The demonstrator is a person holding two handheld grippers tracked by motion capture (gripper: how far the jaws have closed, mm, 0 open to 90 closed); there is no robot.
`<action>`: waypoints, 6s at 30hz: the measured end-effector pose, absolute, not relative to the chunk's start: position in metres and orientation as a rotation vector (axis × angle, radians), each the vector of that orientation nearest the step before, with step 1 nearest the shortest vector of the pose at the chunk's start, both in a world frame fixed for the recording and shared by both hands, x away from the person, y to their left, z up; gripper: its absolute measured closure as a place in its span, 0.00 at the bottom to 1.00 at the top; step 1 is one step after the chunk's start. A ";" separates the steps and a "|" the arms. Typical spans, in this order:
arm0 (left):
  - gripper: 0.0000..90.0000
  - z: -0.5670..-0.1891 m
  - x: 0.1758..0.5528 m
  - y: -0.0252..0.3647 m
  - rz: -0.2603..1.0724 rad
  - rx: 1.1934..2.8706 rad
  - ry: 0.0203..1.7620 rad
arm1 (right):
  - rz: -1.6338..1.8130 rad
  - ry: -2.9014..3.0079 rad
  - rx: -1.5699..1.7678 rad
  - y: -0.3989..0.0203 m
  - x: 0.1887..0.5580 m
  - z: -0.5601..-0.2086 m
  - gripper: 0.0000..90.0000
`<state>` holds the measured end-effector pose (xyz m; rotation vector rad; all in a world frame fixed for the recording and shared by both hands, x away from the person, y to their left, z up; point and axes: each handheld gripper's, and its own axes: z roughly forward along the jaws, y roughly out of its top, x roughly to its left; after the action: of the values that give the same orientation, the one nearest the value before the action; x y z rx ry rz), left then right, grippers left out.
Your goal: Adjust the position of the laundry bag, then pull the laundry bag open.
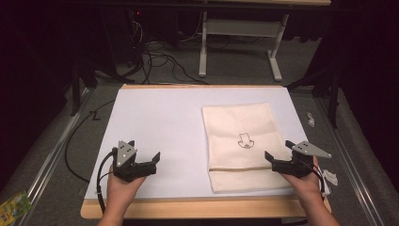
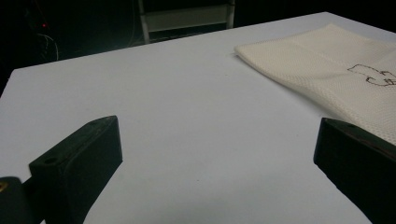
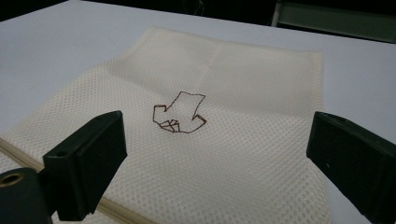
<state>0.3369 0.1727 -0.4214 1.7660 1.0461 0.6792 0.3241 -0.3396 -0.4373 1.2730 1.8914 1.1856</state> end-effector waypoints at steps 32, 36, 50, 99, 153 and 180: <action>0.31 -0.439 0.359 0.099 0.387 1.870 0.914 | 1.134 1.817 1.378 -0.382 0.314 -0.441 0.29; 0.33 -0.447 0.360 0.071 0.396 1.963 0.870 | 1.119 1.808 1.402 -0.385 0.313 -0.446 0.32; 0.59 -0.472 0.413 -0.024 0.253 2.074 1.022 | 1.118 1.829 1.360 -0.378 0.307 -0.442 0.35; 0.40 -0.453 0.355 0.127 0.483 1.918 0.993 | 1.159 2.097 1.341 -0.340 0.321 -0.454 0.70; 0.40 -0.447 0.353 0.096 0.474 1.978 0.881 | 1.045 2.248 1.357 -0.317 0.318 -0.478 0.89; 0.40 -0.449 0.348 0.076 0.378 1.989 0.835 | 1.063 2.231 1.290 -0.316 0.314 -0.466 0.94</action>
<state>0.3476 0.0761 -0.4490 1.9888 0.8351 0.3778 0.3141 -0.3157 -0.4663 1.2899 2.2308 1.0634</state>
